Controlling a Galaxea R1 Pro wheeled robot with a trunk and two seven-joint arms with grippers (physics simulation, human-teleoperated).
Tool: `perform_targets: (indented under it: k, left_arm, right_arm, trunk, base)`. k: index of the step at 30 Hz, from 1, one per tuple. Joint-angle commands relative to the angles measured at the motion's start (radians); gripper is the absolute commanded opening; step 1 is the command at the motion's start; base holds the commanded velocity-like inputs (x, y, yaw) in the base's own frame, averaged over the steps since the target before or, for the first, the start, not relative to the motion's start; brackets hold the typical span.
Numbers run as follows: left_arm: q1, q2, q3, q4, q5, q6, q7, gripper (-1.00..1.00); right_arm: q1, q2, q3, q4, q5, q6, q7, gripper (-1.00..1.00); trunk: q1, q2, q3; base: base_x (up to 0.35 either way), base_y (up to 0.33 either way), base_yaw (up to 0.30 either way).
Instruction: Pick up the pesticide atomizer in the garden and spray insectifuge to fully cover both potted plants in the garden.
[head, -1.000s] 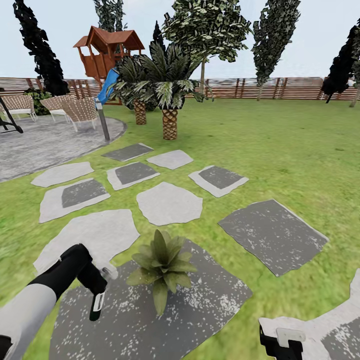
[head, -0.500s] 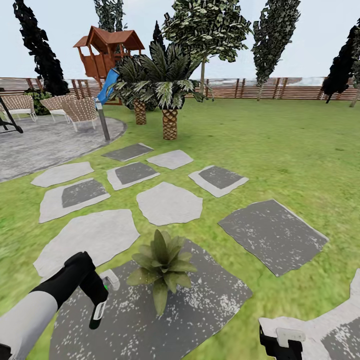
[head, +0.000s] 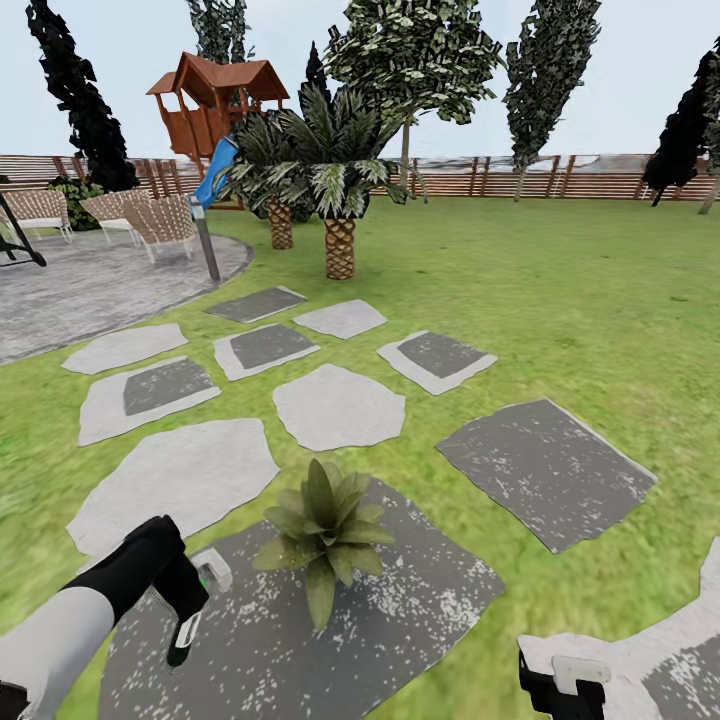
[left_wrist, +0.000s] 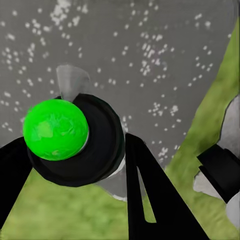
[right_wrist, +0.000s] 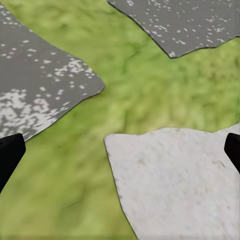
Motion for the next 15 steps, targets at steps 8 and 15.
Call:
perform_targets:
  k: [8,15]
  left_arm:
    - [0.008,0.024,0.133,-0.048,0.008,-0.010,-0.006,-1.00]
    - [0.010,0.028,0.133,-0.010,0.009,-0.052,-0.001,-1.00]
  right_arm:
    - [-0.001,0.000,-0.004,0.001,0.011,-0.003,-0.006,1.00]
    - [-0.001,0.000,-0.004,0.001,0.011,-0.003,-0.006,1.00]
  trunk:
    - [0.000,0.000,-0.001]
    - [0.000,0.000,-0.001]
  base:
    - [0.000,0.000,0.000]
    - [0.000,0.000,0.000]
